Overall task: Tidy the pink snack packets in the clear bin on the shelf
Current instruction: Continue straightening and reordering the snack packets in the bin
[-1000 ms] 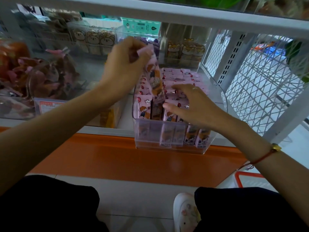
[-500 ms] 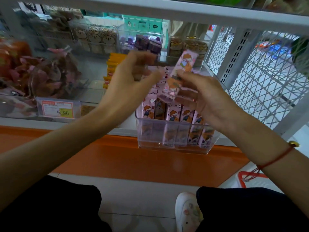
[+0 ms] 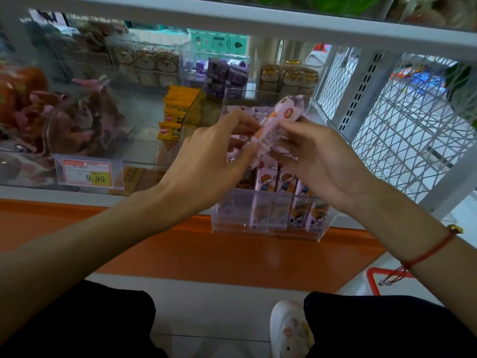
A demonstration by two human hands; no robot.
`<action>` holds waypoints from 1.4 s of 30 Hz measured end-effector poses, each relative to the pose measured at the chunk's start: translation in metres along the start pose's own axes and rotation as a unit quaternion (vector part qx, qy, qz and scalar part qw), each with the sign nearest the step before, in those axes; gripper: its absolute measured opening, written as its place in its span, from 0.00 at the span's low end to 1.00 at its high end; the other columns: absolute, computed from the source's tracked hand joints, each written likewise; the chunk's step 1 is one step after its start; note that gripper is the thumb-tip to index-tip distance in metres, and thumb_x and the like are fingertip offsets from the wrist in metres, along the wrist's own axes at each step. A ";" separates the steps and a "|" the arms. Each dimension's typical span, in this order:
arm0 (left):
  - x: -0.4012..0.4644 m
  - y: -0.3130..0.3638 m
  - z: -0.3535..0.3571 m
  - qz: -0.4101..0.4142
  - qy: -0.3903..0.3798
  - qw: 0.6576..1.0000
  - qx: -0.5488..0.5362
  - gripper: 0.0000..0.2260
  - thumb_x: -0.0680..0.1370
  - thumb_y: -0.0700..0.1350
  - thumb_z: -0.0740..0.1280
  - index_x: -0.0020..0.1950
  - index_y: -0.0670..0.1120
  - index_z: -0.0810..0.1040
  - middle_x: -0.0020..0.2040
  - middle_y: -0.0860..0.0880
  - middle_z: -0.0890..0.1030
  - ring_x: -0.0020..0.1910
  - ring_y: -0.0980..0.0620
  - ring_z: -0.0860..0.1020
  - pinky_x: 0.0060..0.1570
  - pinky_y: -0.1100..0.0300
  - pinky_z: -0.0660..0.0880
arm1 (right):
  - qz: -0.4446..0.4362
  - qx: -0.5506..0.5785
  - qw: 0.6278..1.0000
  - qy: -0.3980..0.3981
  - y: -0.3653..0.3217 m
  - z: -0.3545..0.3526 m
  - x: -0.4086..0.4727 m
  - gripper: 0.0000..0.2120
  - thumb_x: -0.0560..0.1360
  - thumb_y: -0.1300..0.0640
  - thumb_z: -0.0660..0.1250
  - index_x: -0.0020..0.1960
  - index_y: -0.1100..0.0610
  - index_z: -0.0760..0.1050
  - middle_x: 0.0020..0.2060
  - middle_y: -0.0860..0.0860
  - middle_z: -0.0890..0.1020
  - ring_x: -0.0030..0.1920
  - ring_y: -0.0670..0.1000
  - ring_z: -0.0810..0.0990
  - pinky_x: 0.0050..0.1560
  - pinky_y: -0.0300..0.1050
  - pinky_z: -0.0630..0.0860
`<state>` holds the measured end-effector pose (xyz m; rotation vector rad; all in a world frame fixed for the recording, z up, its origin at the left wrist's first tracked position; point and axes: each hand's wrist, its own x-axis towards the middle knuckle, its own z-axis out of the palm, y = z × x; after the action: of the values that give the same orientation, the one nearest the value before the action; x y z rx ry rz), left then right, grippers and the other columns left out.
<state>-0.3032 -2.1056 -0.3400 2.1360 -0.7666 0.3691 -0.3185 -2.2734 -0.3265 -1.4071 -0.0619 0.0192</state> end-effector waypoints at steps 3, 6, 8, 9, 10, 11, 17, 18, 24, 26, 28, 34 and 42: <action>0.002 -0.003 0.000 0.011 0.009 0.999 0.030 0.15 0.79 0.48 0.65 0.65 0.49 0.72 0.61 0.55 0.77 0.58 0.58 0.75 0.57 0.55 0.76 | -0.021 -0.028 0.998 0.044 0.002 0.001 0.001 0.11 0.79 0.60 0.62 0.60 0.58 0.74 0.51 0.53 0.83 0.54 0.50 0.81 0.56 0.46 0.78; 0.001 -0.003 0.001 0.031 0.011 0.998 0.052 0.26 0.76 0.52 0.69 0.71 0.51 0.66 0.62 0.57 0.73 0.55 0.63 0.72 0.53 0.68 0.73 | -0.057 -0.071 0.990 0.106 0.004 0.002 0.000 0.20 0.73 0.58 0.70 0.63 0.58 0.73 0.53 0.53 0.83 0.53 0.50 0.82 0.55 0.47 0.79; 0.001 -0.001 0.002 0.039 0.010 0.998 0.046 0.28 0.75 0.52 0.70 0.72 0.53 0.63 0.57 0.60 0.72 0.49 0.67 0.72 0.47 0.76 0.70 | -0.081 -0.084 0.987 0.114 0.004 0.003 -0.001 0.22 0.70 0.56 0.73 0.62 0.58 0.74 0.52 0.53 0.83 0.53 0.50 0.82 0.51 0.46 0.80; 0.001 0.000 0.003 0.040 0.010 0.998 0.043 0.27 0.75 0.51 0.70 0.72 0.53 0.64 0.55 0.61 0.72 0.48 0.68 0.73 0.46 0.76 0.71 | -0.084 -0.088 0.986 0.114 0.004 0.003 -0.001 0.22 0.69 0.55 0.74 0.62 0.58 0.74 0.52 0.53 0.83 0.53 0.49 0.82 0.50 0.45 0.80; 0.002 0.000 0.003 0.034 0.007 0.999 0.033 0.25 0.76 0.50 0.69 0.71 0.53 0.65 0.53 0.61 0.73 0.48 0.67 0.74 0.46 0.75 0.72 | -0.080 -0.090 0.986 0.113 0.004 0.003 -0.001 0.23 0.70 0.54 0.73 0.62 0.57 0.74 0.52 0.52 0.82 0.53 0.49 0.82 0.50 0.45 0.80; 0.004 0.000 0.002 0.016 -0.004 1.000 0.007 0.24 0.76 0.50 0.69 0.70 0.53 0.66 0.52 0.62 0.74 0.48 0.66 0.76 0.46 0.72 0.74 | -0.069 -0.090 0.987 0.110 0.003 0.002 0.000 0.22 0.70 0.52 0.72 0.62 0.57 0.74 0.51 0.51 0.83 0.52 0.48 0.82 0.49 0.43 0.79; 0.010 0.003 0.000 -0.177 -0.073 0.954 -0.230 0.19 0.76 0.55 0.66 0.65 0.50 0.76 0.48 0.56 0.81 0.41 0.64 0.81 0.33 0.69 0.77 | 0.050 -0.074 0.994 0.064 -0.001 -0.003 0.001 0.12 0.74 0.48 0.68 0.51 0.56 0.80 0.36 0.49 0.82 0.33 0.46 0.78 0.30 0.34 0.73; 0.010 0.003 -0.001 -0.190 -0.076 0.949 -0.239 0.18 0.76 0.55 0.66 0.64 0.50 0.77 0.47 0.55 0.81 0.40 0.65 0.81 0.32 0.69 0.76 | 0.062 -0.073 0.993 0.062 -0.001 -0.003 0.001 0.12 0.74 0.49 0.68 0.50 0.56 0.80 0.36 0.51 0.82 0.32 0.46 0.78 0.30 0.34 0.73; 0.008 0.000 -0.001 -0.186 -0.090 0.953 -0.223 0.20 0.76 0.52 0.67 0.67 0.51 0.73 0.46 0.59 0.83 0.43 0.65 0.81 0.39 0.68 0.79 | 0.050 -0.107 0.992 0.035 0.001 -0.004 0.000 0.11 0.77 0.49 0.64 0.53 0.54 0.79 0.37 0.47 0.82 0.39 0.46 0.79 0.39 0.38 0.76; 0.007 -0.001 -0.001 -0.148 -0.076 0.968 -0.187 0.22 0.76 0.49 0.67 0.70 0.50 0.70 0.55 0.57 0.81 0.48 0.62 0.81 0.47 0.65 0.80 | 0.013 -0.087 0.996 0.021 0.001 -0.004 0.001 0.13 0.78 0.53 0.63 0.61 0.53 0.75 0.42 0.47 0.82 0.47 0.49 0.80 0.50 0.44 0.77; 0.005 -0.001 -0.002 -0.092 -0.045 0.985 -0.135 0.24 0.76 0.48 0.68 0.71 0.50 0.69 0.60 0.55 0.79 0.51 0.60 0.80 0.49 0.64 0.79 | -0.027 -0.051 0.998 -0.004 -0.003 -0.004 0.001 0.16 0.76 0.59 0.64 0.64 0.52 0.72 0.48 0.50 0.82 0.53 0.52 0.79 0.58 0.48 0.75; 0.004 0.001 -0.008 -0.009 0.047 0.998 -0.052 0.19 0.75 0.46 0.71 0.65 0.51 0.74 0.59 0.56 0.79 0.57 0.59 0.77 0.55 0.56 0.77 | -0.073 0.038 0.993 -0.088 -0.008 -0.006 0.000 0.23 0.65 0.68 0.68 0.57 0.52 0.73 0.46 0.52 0.82 0.52 0.51 0.81 0.57 0.46 0.78; 0.003 0.005 -0.008 0.050 0.073 0.992 0.086 0.19 0.73 0.48 0.72 0.64 0.50 0.75 0.54 0.54 0.75 0.51 0.55 0.74 0.49 0.57 0.75 | -0.090 -0.165 0.981 0.051 -0.001 0.010 -0.002 0.29 0.66 0.40 0.69 0.62 0.53 0.71 0.55 0.52 0.80 0.53 0.48 0.81 0.53 0.46 0.80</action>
<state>-0.3042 -2.1031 -0.3300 2.2061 -0.7816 0.6587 -0.3214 -2.2638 -0.3239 -1.7278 -0.1112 -0.2221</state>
